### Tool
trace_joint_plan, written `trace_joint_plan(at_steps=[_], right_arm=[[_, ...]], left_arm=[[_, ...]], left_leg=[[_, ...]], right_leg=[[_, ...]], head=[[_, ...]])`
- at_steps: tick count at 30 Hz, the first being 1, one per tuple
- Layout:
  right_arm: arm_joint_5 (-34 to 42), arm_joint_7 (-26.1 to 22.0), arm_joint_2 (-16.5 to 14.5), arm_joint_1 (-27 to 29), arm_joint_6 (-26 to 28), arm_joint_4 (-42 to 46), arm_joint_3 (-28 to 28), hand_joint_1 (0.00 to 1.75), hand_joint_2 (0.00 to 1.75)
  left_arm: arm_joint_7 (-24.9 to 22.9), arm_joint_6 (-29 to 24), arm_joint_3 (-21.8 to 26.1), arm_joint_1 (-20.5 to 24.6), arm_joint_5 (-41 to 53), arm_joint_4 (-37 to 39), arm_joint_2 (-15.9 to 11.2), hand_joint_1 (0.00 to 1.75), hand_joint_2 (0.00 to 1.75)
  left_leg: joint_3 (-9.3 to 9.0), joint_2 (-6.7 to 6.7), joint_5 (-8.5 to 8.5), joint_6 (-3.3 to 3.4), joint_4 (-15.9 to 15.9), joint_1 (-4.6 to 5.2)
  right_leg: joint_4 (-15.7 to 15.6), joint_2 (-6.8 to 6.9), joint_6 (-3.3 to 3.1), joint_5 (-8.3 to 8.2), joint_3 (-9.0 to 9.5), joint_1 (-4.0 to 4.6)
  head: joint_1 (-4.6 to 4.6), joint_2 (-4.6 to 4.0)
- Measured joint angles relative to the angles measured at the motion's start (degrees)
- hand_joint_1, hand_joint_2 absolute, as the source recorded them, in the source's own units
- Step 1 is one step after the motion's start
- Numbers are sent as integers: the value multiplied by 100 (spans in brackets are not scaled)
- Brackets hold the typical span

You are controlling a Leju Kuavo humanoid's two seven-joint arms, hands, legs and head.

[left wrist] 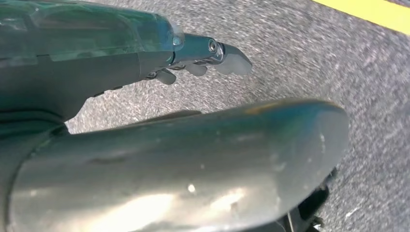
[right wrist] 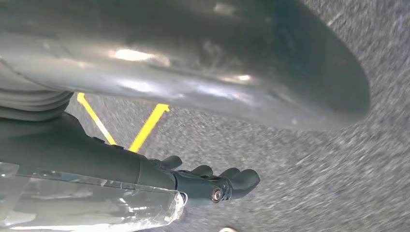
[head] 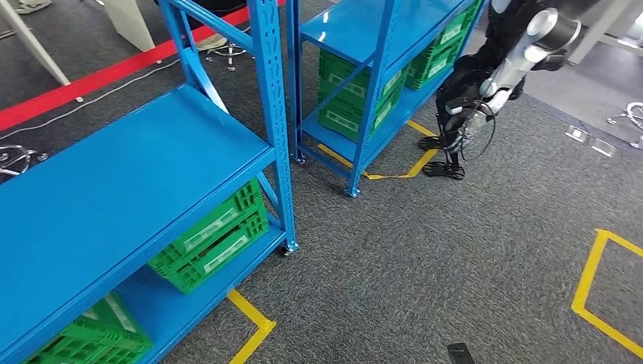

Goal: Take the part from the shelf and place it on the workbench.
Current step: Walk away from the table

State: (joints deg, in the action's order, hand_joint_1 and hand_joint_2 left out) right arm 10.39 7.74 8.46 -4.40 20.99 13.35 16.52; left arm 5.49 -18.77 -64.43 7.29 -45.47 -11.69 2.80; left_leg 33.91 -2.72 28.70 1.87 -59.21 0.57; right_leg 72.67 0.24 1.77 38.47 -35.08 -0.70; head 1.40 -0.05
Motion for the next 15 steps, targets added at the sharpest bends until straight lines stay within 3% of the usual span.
trace_joint_plan(at_steps=[1,3,5,7,9,11,13,14,15], right_arm=[[-24,17,2,-9,-8,-1,30,0,0],[-62,46,19,-25,-22,-2,84,0,0],[-83,75,46,-43,-34,-4,109,0,0],[-98,111,60,-74,-50,-8,136,0,0],[-131,140,58,-91,-74,-12,187,0,0],[-170,150,54,-72,-94,-19,232,0,0],[-198,152,54,-40,-112,-31,255,0,0],[-214,152,54,-35,-125,-37,270,0,0],[-231,152,53,-39,-140,-42,294,0,0]], left_arm=[[2,-1,0,-3,8,-1,2,0,0],[5,0,0,-2,26,-2,15,0,0],[2,2,0,-2,40,-2,35,0,0],[-8,5,0,-15,49,-2,46,0,0],[-16,5,0,-29,56,-1,47,0,0],[-20,4,0,-22,60,-2,46,0,0],[-22,5,0,-14,62,-2,48,0,0],[-22,5,0,-17,62,-1,48,0,0],[-22,5,0,-22,62,-1,45,0,0]], left_leg=[[-6,-87,-6,5,-1,10],[-5,-248,-19,-2,-8,20],[32,-381,-47,-46,-17,11],[83,-483,-85,-114,-11,-7],[150,-193,15,-173,-113,14],[354,228,354,-232,-591,13],[652,302,686,-299,-1283,-45],[726,298,726,-328,-1473,-73],[699,299,660,-355,-1466,-97]], right_leg=[[-274,-38,-44,-215,94,17],[-1037,-263,-132,-621,376,44],[-1475,-445,-178,-742,543,60],[-1555,-392,-198,-738,573,67],[-1638,-267,-230,-796,597,57],[-1703,-119,-253,-838,613,48],[-1706,44,-256,-839,609,47],[-1702,125,-249,-833,609,43],[-1696,199,-238,-825,611,36]], head=[[10,1],[13,1],[12,0],[19,0],[-1,1],[-69,0],[-128,-1],[-143,-1],[-157,0]])
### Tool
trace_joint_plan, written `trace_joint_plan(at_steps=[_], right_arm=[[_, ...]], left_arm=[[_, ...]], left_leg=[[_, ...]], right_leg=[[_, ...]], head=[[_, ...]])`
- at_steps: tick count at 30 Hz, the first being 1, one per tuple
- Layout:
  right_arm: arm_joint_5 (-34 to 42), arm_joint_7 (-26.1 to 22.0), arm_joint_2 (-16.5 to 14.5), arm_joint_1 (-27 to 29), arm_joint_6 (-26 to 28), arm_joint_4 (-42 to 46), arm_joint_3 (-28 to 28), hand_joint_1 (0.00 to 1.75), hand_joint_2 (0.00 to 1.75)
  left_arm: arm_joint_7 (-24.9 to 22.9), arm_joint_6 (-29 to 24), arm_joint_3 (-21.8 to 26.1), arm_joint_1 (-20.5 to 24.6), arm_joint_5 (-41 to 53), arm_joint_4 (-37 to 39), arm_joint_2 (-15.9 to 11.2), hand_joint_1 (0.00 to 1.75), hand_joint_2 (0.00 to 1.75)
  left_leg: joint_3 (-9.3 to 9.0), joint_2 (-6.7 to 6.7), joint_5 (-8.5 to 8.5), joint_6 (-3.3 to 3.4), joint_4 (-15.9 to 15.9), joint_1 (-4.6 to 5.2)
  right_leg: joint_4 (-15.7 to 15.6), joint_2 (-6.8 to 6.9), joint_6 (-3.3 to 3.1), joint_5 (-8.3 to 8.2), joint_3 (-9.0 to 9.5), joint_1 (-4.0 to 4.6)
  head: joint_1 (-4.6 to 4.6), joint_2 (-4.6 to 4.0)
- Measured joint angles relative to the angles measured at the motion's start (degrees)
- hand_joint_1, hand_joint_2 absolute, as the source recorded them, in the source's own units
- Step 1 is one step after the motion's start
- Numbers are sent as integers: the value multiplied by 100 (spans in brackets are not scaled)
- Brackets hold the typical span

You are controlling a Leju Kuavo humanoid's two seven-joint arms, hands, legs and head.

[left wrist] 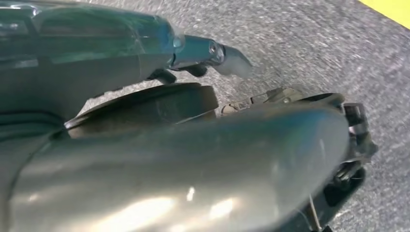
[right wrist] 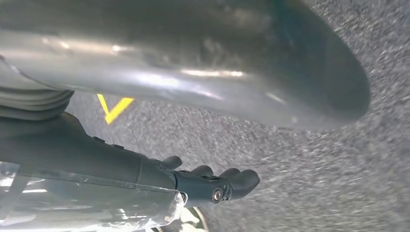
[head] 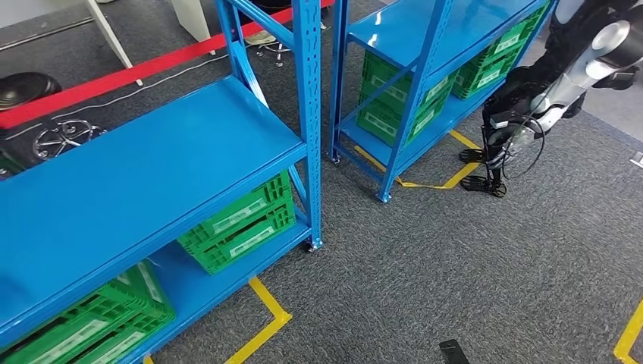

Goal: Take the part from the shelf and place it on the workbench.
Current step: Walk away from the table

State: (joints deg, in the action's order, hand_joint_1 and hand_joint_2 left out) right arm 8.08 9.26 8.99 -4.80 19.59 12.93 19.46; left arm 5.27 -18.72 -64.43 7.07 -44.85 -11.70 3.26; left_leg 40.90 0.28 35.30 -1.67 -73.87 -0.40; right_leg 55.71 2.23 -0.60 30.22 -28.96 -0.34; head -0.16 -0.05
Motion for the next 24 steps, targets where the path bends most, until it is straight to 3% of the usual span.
trace_joint_plan(at_steps=[2,3,5,7,11,13,16,17,19,21,23,24], right_arm=[[-36,-3,-5,-14,-28,-4,55,0,0],[-51,-5,-6,-17,-36,-6,75,0,0],[-79,-12,-7,-16,-45,-9,108,0,0],[-95,-17,-4,-14,-52,-11,137,0,0],[-108,-19,-1,-16,-57,-13,161,0,0],[-140,-24,2,-23,-71,-13,201,0,0],[-196,-28,-5,-1,-110,-19,306,0,0],[-205,-29,-7,5,-117,-21,340,0,0],[-208,-32,-8,-13,-117,-23,371,0,0],[-209,-37,2,-23,-117,-26,387,0,0],[-209,-41,13,-34,-117,-29,397,0,0],[-208,-43,13,-42,-117,-31,403,0,0]], left_arm=[[1,-1,0,-4,0,1,-6,0,0],[1,-1,-1,-1,0,0,-7,0,0],[4,-1,-2,13,0,-1,-3,0,0],[7,-1,-4,23,0,-1,-1,0,0],[7,-1,-6,20,0,-2,1,0,0],[7,-1,-13,17,-1,-1,2,0,0],[12,-1,-22,23,-1,1,5,0,0],[13,-1,-23,21,-1,1,4,0,0],[14,-1,-25,14,0,1,4,0,0],[16,0,-26,18,0,1,8,0,0],[18,1,-26,18,1,1,13,0,0],[18,1,-26,13,1,1,14,0,0]], left_leg=[[-349,111,-352,-38,591,-23],[-555,272,-476,-48,957,-1],[-776,509,-557,25,1400,45],[-775,517,-531,114,1454,67],[-767,469,-531,138,1452,74],[-761,360,-545,187,1459,72],[-757,-110,-599,331,1475,77],[-759,-264,-610,359,1474,92],[-776,-429,-615,365,1473,111],[-778,-560,-622,353,1467,120],[-735,-661,-645,309,1461,105],[-709,-712,-663,277,1462,96]], right_leg=[[26,124,46,32,15,-19],[45,177,80,56,23,-16],[91,284,147,103,36,6],[112,359,181,124,45,24],[105,406,189,126,58,22],[117,404,225,169,76,5],[1436,-78,271,809,-492,-25],[1781,-186,246,895,-668,-21],[1292,-260,166,480,-517,-2],[577,-488,79,119,-253,15],[242,-633,42,43,-132,29],[197,-607,37,42,-121,31]], head=[[-29,1],[-51,0],[-72,0],[-56,-1],[-34,0],[-18,0],[106,0],[154,0],[186,0],[183,0],[183,0],[184,0]])
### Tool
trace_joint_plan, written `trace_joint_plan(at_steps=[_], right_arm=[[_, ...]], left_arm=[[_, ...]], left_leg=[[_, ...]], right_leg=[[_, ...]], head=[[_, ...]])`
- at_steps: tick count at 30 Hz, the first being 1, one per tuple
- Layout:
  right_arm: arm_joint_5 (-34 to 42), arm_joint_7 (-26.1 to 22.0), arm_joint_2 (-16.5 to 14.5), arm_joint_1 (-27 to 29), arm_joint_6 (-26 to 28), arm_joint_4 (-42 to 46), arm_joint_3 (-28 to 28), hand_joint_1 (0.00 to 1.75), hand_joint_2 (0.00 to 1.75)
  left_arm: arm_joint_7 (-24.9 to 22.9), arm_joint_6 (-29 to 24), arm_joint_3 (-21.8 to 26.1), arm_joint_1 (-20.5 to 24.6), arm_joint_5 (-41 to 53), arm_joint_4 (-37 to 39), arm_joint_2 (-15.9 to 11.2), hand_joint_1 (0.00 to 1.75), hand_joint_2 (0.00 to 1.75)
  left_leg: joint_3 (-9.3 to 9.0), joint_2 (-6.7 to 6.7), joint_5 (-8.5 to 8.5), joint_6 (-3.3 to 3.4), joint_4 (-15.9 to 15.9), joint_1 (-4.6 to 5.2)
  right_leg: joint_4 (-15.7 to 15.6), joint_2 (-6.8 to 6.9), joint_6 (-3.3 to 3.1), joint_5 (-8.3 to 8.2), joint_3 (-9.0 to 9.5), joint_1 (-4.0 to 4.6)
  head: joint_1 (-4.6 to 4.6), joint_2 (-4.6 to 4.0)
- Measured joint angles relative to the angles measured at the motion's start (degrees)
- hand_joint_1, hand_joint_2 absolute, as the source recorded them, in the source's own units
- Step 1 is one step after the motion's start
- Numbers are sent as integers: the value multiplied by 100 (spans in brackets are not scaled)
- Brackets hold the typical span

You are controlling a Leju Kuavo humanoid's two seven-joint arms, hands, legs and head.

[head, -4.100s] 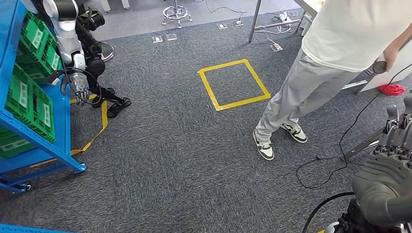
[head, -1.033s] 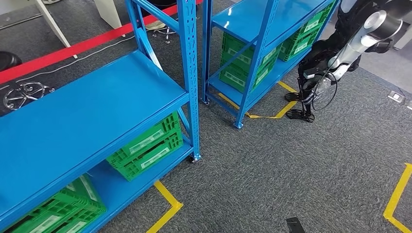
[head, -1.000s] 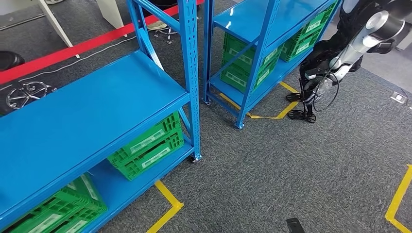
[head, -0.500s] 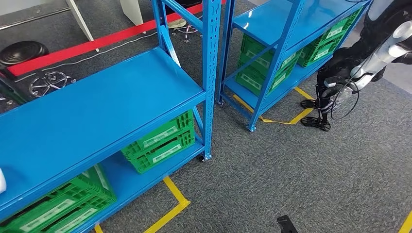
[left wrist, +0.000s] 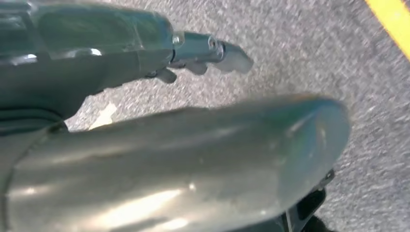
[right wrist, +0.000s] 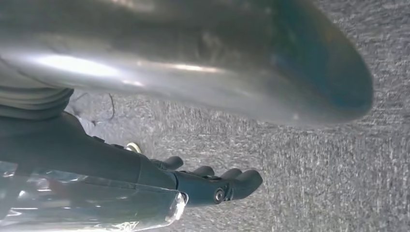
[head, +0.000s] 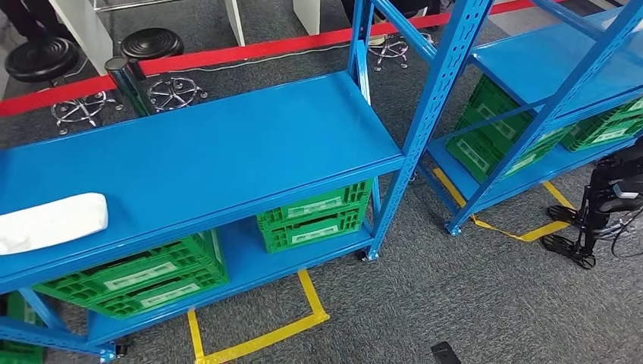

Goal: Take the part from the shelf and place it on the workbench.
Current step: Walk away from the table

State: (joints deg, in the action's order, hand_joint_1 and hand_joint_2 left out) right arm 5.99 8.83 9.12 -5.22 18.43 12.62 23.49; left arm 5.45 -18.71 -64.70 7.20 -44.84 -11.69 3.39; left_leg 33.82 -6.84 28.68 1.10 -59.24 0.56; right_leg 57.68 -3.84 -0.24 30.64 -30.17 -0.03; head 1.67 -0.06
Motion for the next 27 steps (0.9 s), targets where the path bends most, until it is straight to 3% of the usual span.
trace_joint_plan(at_steps=[1,2,3,5,7,8,9,10,11,13,14,16,17,19,21,22,23,24,25,27], right_arm=[[0,-2,-7,-10,-1,-1,4,0,0],[0,-3,-11,-18,-1,-3,8,0,0],[-1,-5,-16,-19,-1,-4,10,0,0],[-5,-10,-18,-4,-6,-7,16,0,0],[-14,-13,-20,26,-16,-11,40,0,0],[-19,-13,-21,32,-22,-12,56,0,0],[-26,-13,-24,30,-27,-13,74,0,0],[-32,-14,-28,24,-30,-13,88,0,0],[-37,-16,-32,19,-32,-12,97,0,0],[-44,-22,-36,13,-30,-12,109,0,0],[-45,-25,-36,12,-28,-12,113,0,0],[-49,-28,-37,10,-25,-12,118,0,0],[-50,-29,-38,8,-24,-12,120,0,0],[-50,-33,-40,16,-24,-11,130,0,0],[-44,-46,-37,42,-23,-10,142,0,0],[-38,-58,-37,56,-22,-11,146,0,0],[-33,-73,-40,62,-17,-11,150,0,0],[-26,-90,-45,62,-9,-12,153,0,0],[-18,-108,-51,53,-1,-12,157,0,0],[-3,-143,-59,24,9,-12,172,0,0]], left_arm=[[0,0,0,-7,1,0,-3,0,0],[0,0,0,-14,1,0,-5,0,0],[1,0,0,-16,0,0,-10,0,0],[10,-1,0,-10,-2,0,-16,0,0],[27,-1,0,-5,-4,0,-21,0,0],[35,-1,0,-7,-5,0,-22,0,0],[39,-1,0,-10,-6,0,-24,0,0],[40,-1,0,-12,-7,0,-26,0,0],[41,-1,0,-11,-8,0,-28,0,0],[40,-1,0,-1,-8,0,-28,0,0],[40,-1,0,4,-8,0,-28,0,0],[37,-1,-1,4,-8,0,-28,0,0],[36,0,-1,3,-8,0,-28,0,0],[34,-1,-2,12,-8,0,-27,0,0],[34,-2,-2,23,-8,0,-25,0,0],[34,-2,-2,22,-9,0,-25,0,0],[34,-2,-2,16,-10,0,-26,0,0],[34,-2,-2,10,-13,0,-27,0,0],[34,-3,-2,5,-16,0,-28,0,0],[37,-3,-2,4,-21,0,-27,0,0]], left_leg=[[22,-31,-9,-29,1,-4],[45,80,23,-60,-26,11],[97,250,115,-93,-127,24],[337,639,464,-164,-651,13],[644,706,756,-231,-1322,-51],[707,707,761,-260,-1465,-79],[662,720,658,-285,-1395,-101],[508,770,475,-304,-1116,-117],[298,911,294,-318,-718,-120],[-21,1198,105,-278,-107,-85],[-75,1277,103,-236,13,-62],[-63,1162,109,-136,20,-40],[-59,1082,98,-97,26,-43],[-56,913,67,-21,41,-56],[-51,753,49,37,42,-47],[-51,675,43,55,41,-34],[-54,601,40,65,40,-18],[-61,537,37,70,39,-2],[-71,490,37,72,39,12],[-88,443,39,67,34,37]], right_leg=[[-36,54,-8,-13,9,-10],[-75,109,-24,-38,18,-23],[-118,173,-45,-65,29,-37],[-169,307,-71,-98,41,-45],[-171,468,-74,-96,40,-45],[-168,549,-67,-90,41,-48],[-164,622,-55,-81,46,-53],[-156,685,-35,-68,56,-60],[-145,742,-6,-50,71,-65],[-102,838,68,-2,95,-46],[-89,893,101,16,106,-32],[-93,1017,153,38,138,-27],[-74,1011,184,80,149,-40],[244,793,233,329,47,-71],[980,518,248,722,-259,-87],[1335,462,243,850,-420,-85],[1529,438,228,868,-522,-83],[1514,427,202,769,-539,-79],[1286,423,165,569,-463,-69],[536,414,68,143,-186,-27]], head=[[11,0],[9,0],[-24,1],[-111,0],[-178,0],[-194,0],[-208,0],[-216,0],[-228,1],[-258,1],[-255,1],[-225,0],[-206,0],[-172,-1],[-104,-1],[-68,-1],[-31,-1],[1,-1],[23,0],[35,0]])
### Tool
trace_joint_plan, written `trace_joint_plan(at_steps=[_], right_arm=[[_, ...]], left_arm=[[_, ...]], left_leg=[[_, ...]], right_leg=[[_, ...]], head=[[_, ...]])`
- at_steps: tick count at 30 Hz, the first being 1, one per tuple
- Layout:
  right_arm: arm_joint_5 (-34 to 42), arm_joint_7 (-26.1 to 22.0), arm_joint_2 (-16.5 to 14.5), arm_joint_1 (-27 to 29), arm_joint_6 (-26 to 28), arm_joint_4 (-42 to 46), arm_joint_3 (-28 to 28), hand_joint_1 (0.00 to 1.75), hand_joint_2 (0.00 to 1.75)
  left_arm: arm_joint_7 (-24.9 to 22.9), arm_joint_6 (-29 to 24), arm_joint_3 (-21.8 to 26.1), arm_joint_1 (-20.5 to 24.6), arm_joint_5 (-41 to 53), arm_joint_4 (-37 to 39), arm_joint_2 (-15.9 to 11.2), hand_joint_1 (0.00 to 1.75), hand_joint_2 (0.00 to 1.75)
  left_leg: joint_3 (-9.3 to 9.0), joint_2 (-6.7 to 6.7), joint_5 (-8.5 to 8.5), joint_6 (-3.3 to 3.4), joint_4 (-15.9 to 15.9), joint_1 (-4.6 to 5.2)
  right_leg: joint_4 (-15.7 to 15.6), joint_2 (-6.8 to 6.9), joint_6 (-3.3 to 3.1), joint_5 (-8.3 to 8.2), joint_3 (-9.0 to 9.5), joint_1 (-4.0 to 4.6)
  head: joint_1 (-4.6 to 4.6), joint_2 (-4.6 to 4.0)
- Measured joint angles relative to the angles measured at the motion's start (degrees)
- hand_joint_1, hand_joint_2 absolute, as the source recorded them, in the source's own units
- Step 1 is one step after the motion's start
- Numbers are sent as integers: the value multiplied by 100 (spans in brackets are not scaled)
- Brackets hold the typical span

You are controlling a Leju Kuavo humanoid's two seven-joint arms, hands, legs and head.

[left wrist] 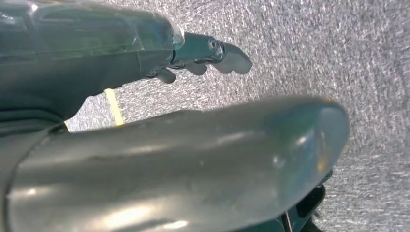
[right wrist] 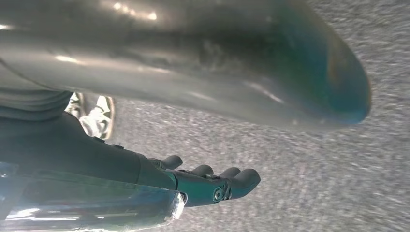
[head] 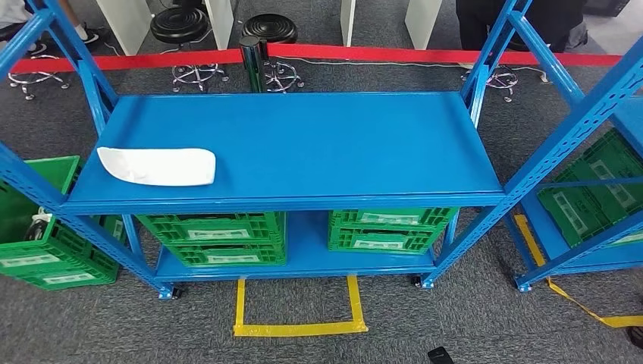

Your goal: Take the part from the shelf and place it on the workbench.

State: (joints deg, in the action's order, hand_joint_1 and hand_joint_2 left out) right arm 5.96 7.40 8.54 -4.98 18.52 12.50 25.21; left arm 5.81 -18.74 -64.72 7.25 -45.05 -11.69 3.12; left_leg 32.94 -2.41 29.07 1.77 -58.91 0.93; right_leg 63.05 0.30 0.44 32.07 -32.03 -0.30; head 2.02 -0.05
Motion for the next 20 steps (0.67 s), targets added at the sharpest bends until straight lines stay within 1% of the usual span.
trace_joint_plan(at_steps=[1,2,5,9,10,13,14,20], right_arm=[[4,-15,-3,-17,-1,1,14,0,0],[2,-27,-7,-31,-2,2,27,0,0],[-10,-42,-24,-34,-5,3,62,0,0],[-25,-41,-42,-11,-25,0,85,0,0],[-33,-38,-49,-11,-40,0,86,0,44],[-50,23,-75,-7,-68,0,88,0,175],[-52,56,-85,-7,-68,0,89,0,175],[15,379,-154,-3,-113,0,115,0,175]], left_arm=[[1,1,0,0,0,0,1,0,0],[0,2,0,0,0,0,1,0,0],[-8,5,0,-11,-2,0,-5,0,0],[-28,9,-1,-13,14,0,-15,0,0],[-55,13,-2,-12,52,0,-16,0,0],[-246,37,-87,-5,350,0,-17,0,131],[-325,54,-139,-1,451,0,-17,0,175],[-670,145,-428,13,925,0,-34,0,175]], left_leg=[[5,-5,0,-10,-6,7],[17,0,16,-8,-14,17],[27,53,49,11,-19,17],[-13,124,42,-14,15,6],[-20,136,42,-21,22,5],[-27,151,46,-31,31,3],[-28,153,49,-35,33,3],[-28,156,56,-50,36,4]], right_leg=[[-298,-7,-36,-115,111,22],[-482,-18,-38,-158,171,35],[-580,-54,23,-141,198,47],[-577,-103,-12,-144,211,54],[-576,-114,-20,-144,212,54],[-575,-131,-31,-139,213,54],[-574,-133,-34,-137,213,54],[-574,-139,-45,-128,213,53]], head=[[-2,1],[-6,0],[-37,-1],[-78,1],[-91,1],[-114,0],[-116,0],[-115,0]])
